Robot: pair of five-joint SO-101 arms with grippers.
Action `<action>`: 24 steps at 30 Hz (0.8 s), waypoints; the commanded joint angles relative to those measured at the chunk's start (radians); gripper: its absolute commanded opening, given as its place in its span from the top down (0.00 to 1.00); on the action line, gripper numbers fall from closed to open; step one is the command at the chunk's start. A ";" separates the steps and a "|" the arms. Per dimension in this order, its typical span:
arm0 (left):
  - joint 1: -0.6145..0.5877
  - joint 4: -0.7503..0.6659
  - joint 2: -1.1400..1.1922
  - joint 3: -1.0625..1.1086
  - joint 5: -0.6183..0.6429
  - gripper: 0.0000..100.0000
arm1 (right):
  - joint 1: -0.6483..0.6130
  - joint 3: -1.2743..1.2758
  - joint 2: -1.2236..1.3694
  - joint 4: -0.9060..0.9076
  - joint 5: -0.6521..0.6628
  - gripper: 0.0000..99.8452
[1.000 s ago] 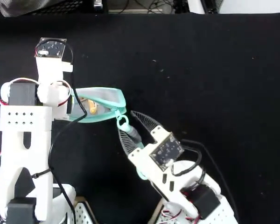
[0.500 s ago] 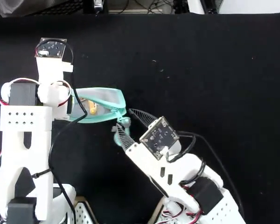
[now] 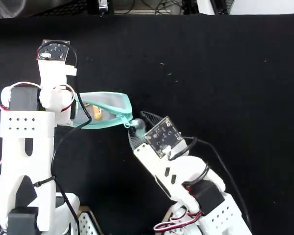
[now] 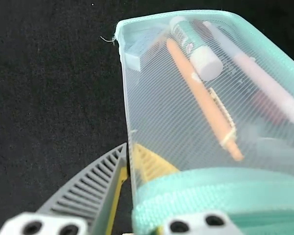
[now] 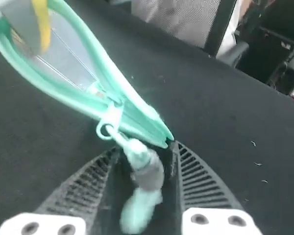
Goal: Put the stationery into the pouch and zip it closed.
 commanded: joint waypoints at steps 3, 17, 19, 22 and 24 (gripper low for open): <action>-0.012 -0.006 0.012 0.007 -0.002 0.97 | 0.017 -0.002 -0.005 -0.049 0.006 0.85; -0.012 -0.006 0.012 0.007 -0.005 0.97 | 0.015 -0.045 -0.004 -0.054 0.008 0.85; -0.012 -0.006 0.014 0.007 -0.005 0.97 | 0.015 -0.047 -0.012 -0.051 0.009 0.88; -0.012 -0.006 0.014 0.007 -0.006 0.97 | 0.015 -0.047 -0.012 -0.055 0.017 0.95; -0.012 -0.006 0.014 0.007 -0.006 0.97 | 0.014 -0.047 -0.012 -0.054 0.072 0.98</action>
